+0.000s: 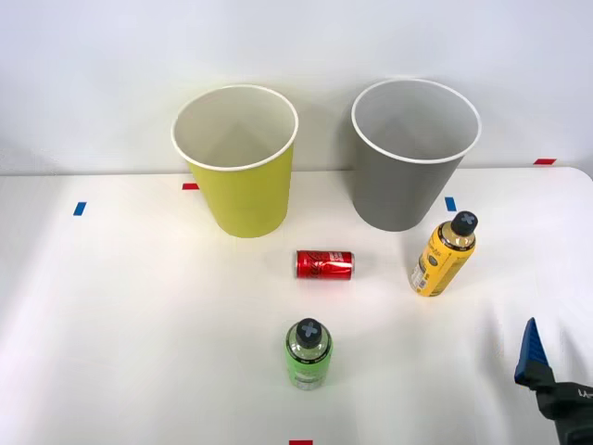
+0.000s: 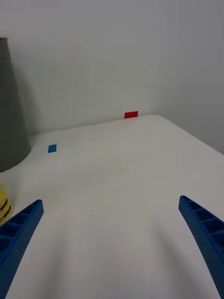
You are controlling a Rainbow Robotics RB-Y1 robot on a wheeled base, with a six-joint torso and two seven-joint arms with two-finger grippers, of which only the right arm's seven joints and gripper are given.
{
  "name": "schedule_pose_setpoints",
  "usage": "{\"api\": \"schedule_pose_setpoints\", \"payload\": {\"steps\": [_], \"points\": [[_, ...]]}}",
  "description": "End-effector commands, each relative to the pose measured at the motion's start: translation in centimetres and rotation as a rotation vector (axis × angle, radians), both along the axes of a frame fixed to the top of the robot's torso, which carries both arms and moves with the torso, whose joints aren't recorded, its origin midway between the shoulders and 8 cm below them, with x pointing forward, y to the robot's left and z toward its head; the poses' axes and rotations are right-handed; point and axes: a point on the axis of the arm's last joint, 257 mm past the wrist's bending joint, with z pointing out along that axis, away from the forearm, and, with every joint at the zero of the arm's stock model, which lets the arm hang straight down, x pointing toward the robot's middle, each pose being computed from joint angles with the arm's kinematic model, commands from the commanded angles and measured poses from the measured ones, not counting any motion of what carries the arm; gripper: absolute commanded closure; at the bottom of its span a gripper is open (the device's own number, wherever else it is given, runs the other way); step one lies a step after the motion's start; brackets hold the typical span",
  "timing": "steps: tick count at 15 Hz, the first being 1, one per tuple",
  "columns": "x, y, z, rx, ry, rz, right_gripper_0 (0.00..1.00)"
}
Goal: Put cans in the gray bin, plastic bottles in the light green bin
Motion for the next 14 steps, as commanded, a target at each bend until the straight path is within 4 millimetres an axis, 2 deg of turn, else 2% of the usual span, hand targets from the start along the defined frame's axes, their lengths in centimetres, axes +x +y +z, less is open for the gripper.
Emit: {"api": "schedule_pose_setpoints", "payload": {"steps": [1, 5, 7, 10, 14], "points": [[-0.5, 1.8, -0.9, 0.046, -0.023, 0.069, 0.00], [-1.9, 3.4, -2.5, 0.095, -0.038, 0.132, 0.00], [-2.6, 4.1, -2.8, 0.047, -0.045, 0.162, 0.00], [-3.9, 5.1, -3.2, -0.116, -0.026, 0.169, 0.00], [-5.9, 7.2, -4.3, -0.121, 0.003, 0.209, 0.00]]}}
